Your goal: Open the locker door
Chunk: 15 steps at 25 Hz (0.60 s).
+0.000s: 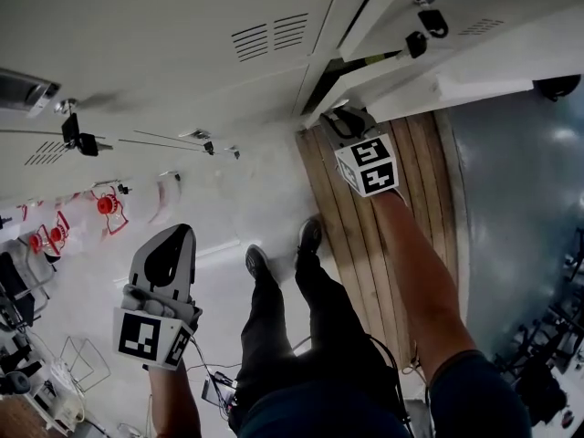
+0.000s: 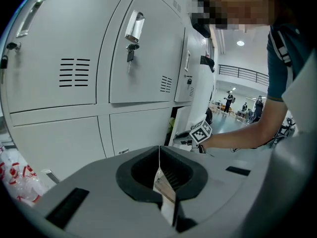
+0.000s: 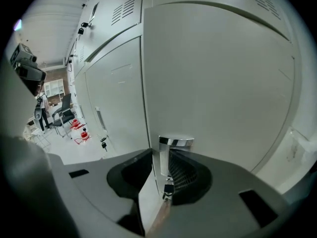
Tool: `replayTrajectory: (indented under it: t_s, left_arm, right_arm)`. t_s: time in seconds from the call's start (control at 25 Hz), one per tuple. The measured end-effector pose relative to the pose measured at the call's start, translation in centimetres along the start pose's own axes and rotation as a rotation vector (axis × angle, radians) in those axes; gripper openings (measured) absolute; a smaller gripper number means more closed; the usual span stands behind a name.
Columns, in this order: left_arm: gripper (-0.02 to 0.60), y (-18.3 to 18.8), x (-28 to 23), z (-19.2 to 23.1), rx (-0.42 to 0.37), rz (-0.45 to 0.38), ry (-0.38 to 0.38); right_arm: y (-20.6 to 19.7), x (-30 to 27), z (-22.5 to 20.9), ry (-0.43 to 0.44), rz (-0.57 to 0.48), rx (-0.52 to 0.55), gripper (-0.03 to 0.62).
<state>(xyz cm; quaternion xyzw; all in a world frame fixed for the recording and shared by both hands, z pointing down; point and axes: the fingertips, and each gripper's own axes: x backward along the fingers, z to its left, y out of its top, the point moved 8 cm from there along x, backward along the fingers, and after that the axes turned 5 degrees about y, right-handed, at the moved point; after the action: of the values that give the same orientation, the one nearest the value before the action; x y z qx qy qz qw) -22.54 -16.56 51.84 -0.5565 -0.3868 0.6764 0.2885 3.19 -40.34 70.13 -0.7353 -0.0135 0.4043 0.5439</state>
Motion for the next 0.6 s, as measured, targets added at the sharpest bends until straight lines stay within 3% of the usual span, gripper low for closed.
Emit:
replayTrajectory:
  t_s: [0.6]
  left_arm:
    - [0.018,0.8,-0.1,-2.0,-0.037,-0.004,-0.046]
  right_arm:
    - [-4.9,6.6,0.8,-0.019,0.014,0.020,0.118]
